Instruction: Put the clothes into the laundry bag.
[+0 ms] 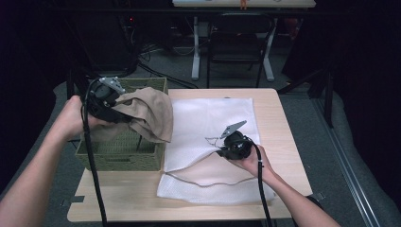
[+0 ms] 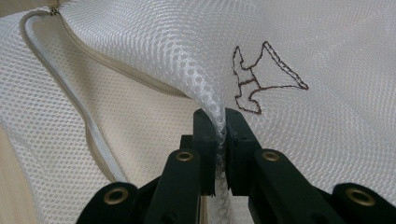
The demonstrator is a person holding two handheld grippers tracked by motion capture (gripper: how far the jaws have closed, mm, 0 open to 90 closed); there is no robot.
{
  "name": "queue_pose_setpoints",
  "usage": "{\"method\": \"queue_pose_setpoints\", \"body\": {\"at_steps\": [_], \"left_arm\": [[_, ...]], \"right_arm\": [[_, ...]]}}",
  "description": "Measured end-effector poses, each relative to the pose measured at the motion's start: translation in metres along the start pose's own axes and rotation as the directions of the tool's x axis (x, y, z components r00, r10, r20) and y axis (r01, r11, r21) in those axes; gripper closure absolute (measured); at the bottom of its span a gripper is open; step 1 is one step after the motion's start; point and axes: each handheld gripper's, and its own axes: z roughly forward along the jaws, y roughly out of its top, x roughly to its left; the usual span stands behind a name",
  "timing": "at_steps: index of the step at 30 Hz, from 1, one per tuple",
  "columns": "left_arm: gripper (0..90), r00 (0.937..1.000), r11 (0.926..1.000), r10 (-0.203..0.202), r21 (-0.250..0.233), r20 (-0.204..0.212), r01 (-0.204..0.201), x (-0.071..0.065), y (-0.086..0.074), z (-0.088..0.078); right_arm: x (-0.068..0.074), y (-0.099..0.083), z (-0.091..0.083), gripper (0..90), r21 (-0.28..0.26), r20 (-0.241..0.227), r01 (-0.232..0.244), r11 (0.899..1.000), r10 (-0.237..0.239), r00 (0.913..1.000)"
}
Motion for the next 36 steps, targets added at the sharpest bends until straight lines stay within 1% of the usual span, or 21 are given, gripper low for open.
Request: {"method": "queue_pose_setpoints", "body": {"at_steps": [1, 4, 5, 8, 10, 11, 12, 14, 15, 20, 21, 23, 25, 29, 33, 36], "left_arm": [[60.7, 0.9999, 1.0, 0.006, -0.004, 0.016, -0.006, -0.005, 0.002, 0.0], [60.6, 0.9994, 0.9996, 0.026, -0.003, 0.025, -0.026, -0.012, 0.005, 0.001], [60.7, 0.9994, 0.9996, 0.026, -0.003, 0.025, -0.026, -0.012, 0.005, 0.001], [60.7, 0.9986, 0.9991, 0.043, -0.006, 0.032, -0.043, -0.021, 0.008, 0.001], [60.7, 0.9982, 0.999, 0.046, -0.004, 0.038, -0.046, -0.023, 0.009, 0.002], [60.6, 0.9973, 0.9985, 0.055, -0.01, 0.049, -0.055, -0.028, 0.01, 0.002], [60.7, 0.9973, 0.9985, 0.055, -0.01, 0.049, -0.055, -0.028, 0.01, 0.002], [60.7, 0.9966, 0.9984, 0.055, -0.014, 0.061, -0.055, -0.032, 0.011, 0.004], [60.7, 0.9952, 0.9974, 0.071, -0.014, 0.068, -0.071, -0.035, 0.013, 0.005], [60.6, 0.9924, 0.9961, 0.088, -0.008, 0.086, -0.088, -0.043, 0.016, 0.007], [60.6, 0.9911, 0.9955, 0.095, -0.007, 0.093, -0.095, -0.047, 0.017, 0.009], [60.6, 0.9893, 0.9939, 0.11, -0.005, 0.096, -0.11, -0.05, 0.019, 0.011], [60.6, 0.9882, 0.9934, 0.115, -0.003, 0.101, -0.115, -0.056, 0.02, 0.013], [60.6, 0.984, 0.991, 0.133, -0.003, 0.118, -0.134, -0.063, 0.022, 0.015], [60.6, 0.9809, 0.9904, 0.138, -0.013, 0.137, -0.137, -0.072, 0.022, 0.018], [60.6, 0.9764, 0.9874, 0.157, -0.002, 0.149, -0.158, -0.08, 0.022, 0.021]], "right_arm": [[0.0, 0.0, 0.0, 85.0, -0.001, 0.0, 0.001, 1.0, -0.001, 1.0], [0.0, 0.0, 0.0, 85.1, -0.003, 0.001, -0.001, 1.0, 0.001, 1.0], [0.0, 0.0, 0.0, 85.1, -0.003, 0.001, -0.001, 1.0, 0.001, 1.0], [0.0, 0.0, 0.0, 85.2, -0.004, 0.002, 0.0, 1.0, 0.0, 1.0], [0.0, 0.0, 0.001, 85.3, -0.004, 0.004, -0.003, 1.0, 0.003, 1.0], [-0.001, 0.0, 0.001, 85.3, -0.004, 0.003, -0.004, 1.0, 0.004, 1.0], [-0.001, 0.0, 0.001, 85.3, -0.004, 0.003, -0.004, 1.0, 0.004, 1.0], [-0.001, 0.0, 0.001, 85.3, -0.004, 0.002, -0.003, 1.0, 0.003, 1.0], [-0.001, 0.001, 0.001, 85.4, -0.005, 0.002, -0.002, 1.0, 0.002, 1.0], [-0.002, 0.001, 0.001, 85.4, -0.009, 0.002, -0.006, 1.0, 0.006, 1.0], [-0.002, 0.002, 0.002, 85.4, -0.012, 0.004, -0.005, 1.0, 0.005, 1.0], [-0.002, 0.003, 0.002, 85.4, -0.013, 0.005, -0.006, 1.0, 0.006, 1.0], [-0.002, 0.004, 0.003, 85.4, -0.013, 0.007, -0.005, 1.0, 0.006, 1.0], [-0.003, 0.004, 0.003, 85.4, -0.018, 0.007, -0.005, 1.0, 0.005, 1.0], [-0.004, 0.004, 0.002, 85.4, -0.023, 0.009, -0.009, 1.0, 0.009, 0.9999], [-0.004, 0.004, 0.001, 85.4, -0.029, 0.011, -0.008, 1.0, 0.009, 0.9999]]}}
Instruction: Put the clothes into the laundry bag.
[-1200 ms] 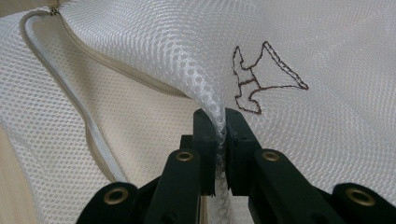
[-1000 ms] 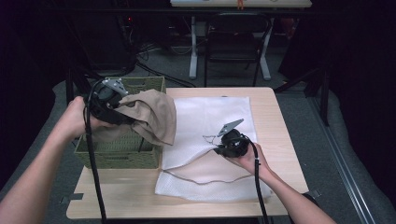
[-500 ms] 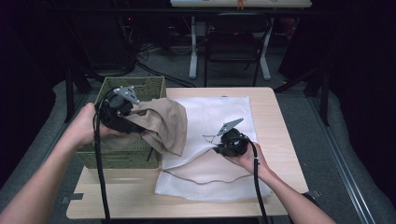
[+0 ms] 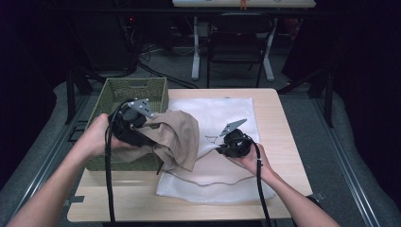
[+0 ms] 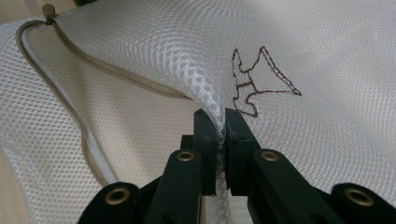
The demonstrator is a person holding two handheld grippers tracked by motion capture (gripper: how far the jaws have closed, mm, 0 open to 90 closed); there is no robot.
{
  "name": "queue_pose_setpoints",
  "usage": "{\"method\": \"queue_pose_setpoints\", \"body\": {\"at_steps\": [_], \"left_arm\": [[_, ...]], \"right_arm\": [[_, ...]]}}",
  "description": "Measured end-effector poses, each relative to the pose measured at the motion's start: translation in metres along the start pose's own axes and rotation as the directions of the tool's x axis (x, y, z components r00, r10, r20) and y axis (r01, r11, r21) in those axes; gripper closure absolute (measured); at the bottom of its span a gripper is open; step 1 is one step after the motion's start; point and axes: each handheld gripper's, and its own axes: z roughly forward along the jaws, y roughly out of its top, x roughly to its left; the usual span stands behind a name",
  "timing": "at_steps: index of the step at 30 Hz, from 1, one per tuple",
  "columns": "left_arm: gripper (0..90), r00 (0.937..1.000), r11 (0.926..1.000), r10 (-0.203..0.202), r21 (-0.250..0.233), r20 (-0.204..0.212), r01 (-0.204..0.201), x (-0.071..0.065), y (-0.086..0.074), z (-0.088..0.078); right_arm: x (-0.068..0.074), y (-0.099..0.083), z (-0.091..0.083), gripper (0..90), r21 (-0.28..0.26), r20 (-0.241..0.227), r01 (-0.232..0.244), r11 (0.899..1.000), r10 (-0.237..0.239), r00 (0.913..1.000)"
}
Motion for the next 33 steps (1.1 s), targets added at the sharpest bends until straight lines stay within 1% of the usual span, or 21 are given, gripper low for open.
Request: {"method": "queue_pose_setpoints", "body": {"at_steps": [8, 11, 12, 13, 15, 16, 17, 18, 19, 21, 22, 23, 24, 25, 26, 27, 28, 29, 30, 31, 33], "left_arm": [[60.5, 0.9982, 0.9995, 0.033, 0.001, 0.05, -0.033, -0.018, 0.001, 0.013], [60.5, 0.9964, 0.9989, 0.046, 0.003, 0.071, -0.046, -0.024, 0.002, 0.019], [60.5, 0.9952, 0.9983, 0.057, 0.01, 0.079, -0.058, -0.026, 0.002, 0.021], [60.5, 0.9949, 0.9985, 0.052, 0.008, 0.086, -0.053, -0.029, 0.002, 0.023], [60.5, 0.9936, 0.9982, 0.058, 0.012, 0.097, -0.059, -0.033, 0.002, 0.029], [60.5, 0.9925, 0.9974, 0.066, 0.02, 0.103, -0.069, -0.035, 0.003, 0.031], [60.5, 0.9915, 0.9967, 0.075, 0.022, 0.106, -0.078, -0.037, 0.003, 0.034], [60.5, 0.9915, 0.9967, 0.075, 0.022, 0.106, -0.078, -0.037, 0.003, 0.034], [60.4, 0.9892, 0.9962, 0.081, 0.023, 0.123, -0.084, -0.041, 0.003, 0.04], [60.4, 0.9875, 0.9965, 0.077, 0.022, 0.137, -0.081, -0.046, 0.004, 0.047], [60.4, 0.9858, 0.9957, 0.085, 0.024, 0.144, -0.089, -0.047, 0.004, 0.051], [60.3, 0.9847, 0.9961, 0.081, 0.022, 0.154, -0.086, -0.049, 0.005, 0.055], [60.4, 0.9847, 0.9961, 0.081, 0.022, 0.154, -0.086, -0.049, 0.005, 0.055], [60.3, 0.982, 0.9958, 0.084, 0.022, 0.169, -0.089, -0.052, 0.006, 0.063], [60.3, 0.982, 0.9958, 0.084, 0.022, 0.169, -0.089, -0.052, 0.006, 0.063], [60.3, 0.9794, 0.9957, 0.087, 0.016, 0.182, -0.092, -0.054, 0.007, 0.07], [60.3, 0.9794, 0.9957, 0.087, 0.016, 0.182, -0.092, -0.054, 0.007, 0.07], [60.3, 0.9748, 0.9968, 0.074, 0.013, 0.211, -0.079, -0.055, 0.007, 0.079], [60.3, 0.9732, 0.9966, 0.073, 0.021, 0.218, -0.079, -0.057, 0.008, 0.084], [60.2, 0.9732, 0.9966, 0.073, 0.021, 0.218, -0.079, -0.057, 0.008, 0.084], [60.2, 0.9676, 0.996, 0.075, 0.028, 0.241, -0.084, -0.062, 0.01, 0.098]], "right_arm": [[-0.001, 0.001, -0.001, 85.5, -0.007, 0.003, -0.007, 1.0, 0.007, 1.0], [-0.001, 0.001, -0.001, 85.5, -0.009, 0.005, -0.008, 1.0, 0.008, 1.0], [-0.001, 0.001, -0.002, 85.5, -0.01, 0.005, -0.006, 1.0, 0.006, 1.0], [-0.001, 0.001, -0.002, 85.5, -0.011, 0.006, -0.006, 1.0, 0.006, 1.0], [-0.001, 0.001, -0.002, 85.5, -0.013, 0.008, -0.009, 1.0, 0.009, 0.9999], [-0.001, 0.001, -0.002, 85.5, -0.014, 0.008, -0.008, 1.0, 0.009, 0.9999], [-0.001, 0.001, -0.003, 85.5, -0.015, 0.007, -0.01, 1.0, 0.01, 0.9999], [-0.001, 0.001, -0.003, 85.5, -0.015, 0.008, -0.01, 1.0, 0.01, 0.9999], [-0.001, 0.001, -0.003, 85.5, -0.015, 0.009, -0.012, 1.0, 0.012, 0.9999], [0.0, 0.001, -0.003, 85.5, -0.013, 0.009, -0.015, 1.0, 0.015, 0.9998], [0.0, 0.001, -0.003, 85.5, -0.014, 0.011, -0.015, 1.0, 0.015, 0.9998], [0.001, 0.001, -0.003, 85.5, -0.013, 0.01, -0.021, 1.0, 0.021, 0.9997], [0.001, 0.001, -0.003, 85.5, -0.012, 0.01, -0.021, 1.0, 0.021, 0.9997], [0.001, 0.001, -0.003, 85.5, -0.011, 0.01, -0.02, 1.0, 0.02, 0.9998], [0.001, 0.001, -0.002, 85.5, -0.01, 0.009, -0.021, 1.0, 0.021, 0.9997], [0.001, 0.001, -0.002, 85.5, -0.01, 0.008, -0.021, 1.0, 0.021, 0.9997], [0.001, 0.001, -0.002, 85.5, -0.011, 0.009, -0.021, 1.0, 0.021, 0.9997], [0.001, 0.001, -0.002, 85.5, -0.01, 0.008, -0.022, 1.0, 0.022, 0.9997], [0.001, 0.001, -0.002, 85.5, -0.01, 0.009, -0.023, 1.0, 0.023, 0.9997], [0.001, 0.001, -0.002, 85.5, -0.01, 0.009, -0.023, 1.0, 0.023, 0.9997], [0.001, 0.002, -0.001, 85.5, -0.008, 0.005, -0.015, 1.0, 0.015, 0.9999]]}}
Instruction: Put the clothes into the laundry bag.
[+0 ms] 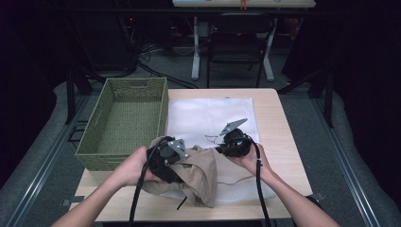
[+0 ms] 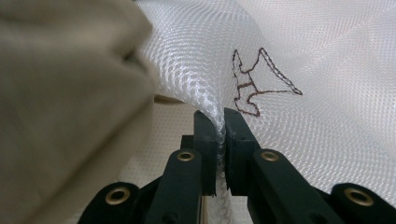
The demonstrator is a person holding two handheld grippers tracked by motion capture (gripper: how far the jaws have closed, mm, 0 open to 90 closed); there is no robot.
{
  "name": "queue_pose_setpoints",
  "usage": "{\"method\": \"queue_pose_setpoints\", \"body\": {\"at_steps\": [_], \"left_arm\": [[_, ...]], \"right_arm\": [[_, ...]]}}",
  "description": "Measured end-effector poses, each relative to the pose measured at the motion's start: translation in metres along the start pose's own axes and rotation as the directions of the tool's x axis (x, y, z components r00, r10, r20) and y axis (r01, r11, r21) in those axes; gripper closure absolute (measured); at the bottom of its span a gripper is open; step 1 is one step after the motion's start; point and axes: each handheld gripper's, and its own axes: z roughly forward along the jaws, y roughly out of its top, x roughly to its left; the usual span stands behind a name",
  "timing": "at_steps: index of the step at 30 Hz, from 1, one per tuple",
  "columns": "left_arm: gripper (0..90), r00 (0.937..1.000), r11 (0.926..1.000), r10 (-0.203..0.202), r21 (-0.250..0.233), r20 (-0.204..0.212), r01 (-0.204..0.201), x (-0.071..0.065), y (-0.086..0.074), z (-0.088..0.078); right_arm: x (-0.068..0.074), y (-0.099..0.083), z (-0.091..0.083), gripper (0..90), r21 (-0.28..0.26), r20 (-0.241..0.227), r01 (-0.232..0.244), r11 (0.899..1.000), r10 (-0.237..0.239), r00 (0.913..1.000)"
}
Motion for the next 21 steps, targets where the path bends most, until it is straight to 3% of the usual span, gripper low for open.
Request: {"method": "queue_pose_setpoints", "body": {"at_steps": [8, 15, 21], "left_arm": [[60.0, 0.9968, 0.9989, -0.041, -0.019, 0.068, 0.042, 0.004, -0.002, 0.032], [59.8, 0.9918, 0.9965, -0.076, -0.026, 0.102, 0.079, 0.007, -0.008, 0.055], [59.8, 0.984, 0.9871, -0.136, -0.068, 0.115, 0.145, 0.011, -0.014, 0.072]], "right_arm": [[0.002, 0.0, 0.001, 85.5, 0.004, -0.004, -0.001, 1.0, 0.001, 1.0], [0.003, 0.0, 0.001, 85.6, 0.007, -0.006, -0.001, 1.0, 0.001, 1.0], [0.005, 0.001, 0.001, 85.7, 0.01, -0.009, -0.003, 1.0, 0.003, 1.0]]}}
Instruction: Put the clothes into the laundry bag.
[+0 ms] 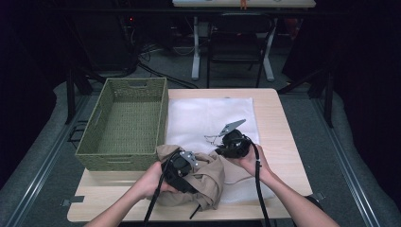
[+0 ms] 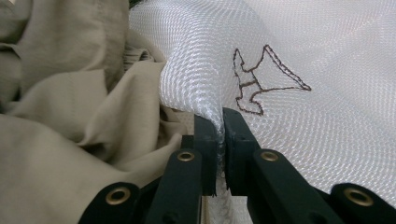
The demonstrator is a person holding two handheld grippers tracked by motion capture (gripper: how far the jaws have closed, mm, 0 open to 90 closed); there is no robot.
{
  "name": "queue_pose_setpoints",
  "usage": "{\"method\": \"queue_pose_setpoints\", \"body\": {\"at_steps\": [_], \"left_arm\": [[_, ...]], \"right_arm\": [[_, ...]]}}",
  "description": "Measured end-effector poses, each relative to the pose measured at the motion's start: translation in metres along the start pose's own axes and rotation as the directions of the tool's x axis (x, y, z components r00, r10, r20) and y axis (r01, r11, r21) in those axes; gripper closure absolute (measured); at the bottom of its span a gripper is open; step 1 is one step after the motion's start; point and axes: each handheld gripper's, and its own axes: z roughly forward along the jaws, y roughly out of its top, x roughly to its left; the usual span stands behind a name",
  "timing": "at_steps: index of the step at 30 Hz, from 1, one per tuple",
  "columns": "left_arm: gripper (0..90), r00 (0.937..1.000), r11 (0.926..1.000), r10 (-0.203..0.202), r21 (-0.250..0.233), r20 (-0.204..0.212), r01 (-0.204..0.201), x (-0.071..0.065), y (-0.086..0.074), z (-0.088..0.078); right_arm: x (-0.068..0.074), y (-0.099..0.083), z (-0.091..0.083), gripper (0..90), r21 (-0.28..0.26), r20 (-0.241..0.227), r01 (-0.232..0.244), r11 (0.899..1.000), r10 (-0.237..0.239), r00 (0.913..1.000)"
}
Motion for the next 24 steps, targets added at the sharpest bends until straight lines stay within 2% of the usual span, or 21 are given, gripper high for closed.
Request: {"method": "queue_pose_setpoints", "body": {"at_steps": [2, 4, 6, 9, 12, 13, 16, 18, 19, 20, 21, 23, 24], "left_arm": [[59.8, 0.9998, 0.9998, -0.018, -0.012, -0.006, 0.017, 0.002, -0.002, 0.004], [59.7, 0.9985, 0.9981, -0.054, -0.03, -0.015, 0.053, 0.004, -0.005, 0.009], [59.6, 0.9978, 0.9974, -0.063, -0.036, -0.022, 0.062, 0.005, -0.006, 0.011], [59.6, 0.9921, 0.9918, -0.118, -0.056, -0.043, 0.115, 0.006, -0.009, 0.021], [59.6, 0.9886, 0.9883, -0.14, -0.069, -0.056, 0.136, 0.007, -0.01, 0.025], [59.7, 0.9834, 0.9831, -0.162, -0.098, -0.08, 0.154, 0.007, -0.012, 0.027], [59.8, 0.9747, 0.9744, -0.195, -0.135, -0.109, 0.179, 0.006, -0.013, 0.027], [59.9, 0.9665, 0.967, -0.214, -0.17, -0.141, 0.189, 0.004, -0.012, 0.026], [59.8, 0.9632, 0.9638, -0.221, -0.185, -0.152, 0.192, 0.003, -0.011, 0.025], [59.8, 0.9632, 0.9638, -0.221, -0.185, -0.152, 0.192, 0.003, -0.011, 0.025], [59.7, 0.9589, 0.9577, -0.237, -0.204, -0.157, 0.203, 0.001, -0.009, 0.024], [59.0, 0.9542, 0.9552, -0.242, -0.217, -0.176, 0.202, 0.0, -0.007, 0.026], [58.3, 0.9547, 0.9586, -0.234, -0.207, -0.183, 0.195, 0.001, -0.006, 0.029]], "right_arm": [[0.001, 0.001, -0.002, 85.7, -0.005, -0.001, 0.001, 1.0, -0.001, 1.0], [0.002, 0.001, -0.003, 85.7, -0.008, -0.003, 0.005, 1.0, -0.005, 1.0], [0.003, 0.002, -0.003, 85.7, -0.006, -0.003, 0.004, 1.0, -0.004, 1.0], [0.005, 0.002, -0.004, 85.8, -0.007, -0.003, 0.007, 1.0, -0.007, 1.0], [0.006, 0.003, -0.005, 85.8, -0.008, -0.004, 0.008, 1.0, -0.008, 1.0], [0.007, 0.003, -0.007, 85.9, -0.013, -0.007, 0.013, 1.0, -0.013, 0.9999], [0.01, 0.003, -0.008, 85.9, -0.012, -0.011, 0.009, 1.0, -0.009, 0.9999], [0.011, 0.004, -0.008, 85.9, -0.015, -0.013, 0.013, 1.0, -0.014, 0.9998], [0.012, 0.004, -0.009, 85.9, -0.021, -0.017, 0.019, 1.0, -0.02, 0.9997], [0.012, 0.005, -0.011, 85.9, -0.027, -0.019, 0.013, 1.0, -0.013, 0.9997], [0.013, 0.006, -0.013, 85.9, -0.033, -0.022, 0.011, 0.999, -0.012, 0.9997], [0.013, 0.007, -0.015, 85.9, -0.041, -0.019, 0.018, 0.999, -0.019, 0.9996], [0.013, 0.007, -0.014, 85.9, -0.039, -0.021, 0.019, 0.999, -0.019, 0.9996]]}}
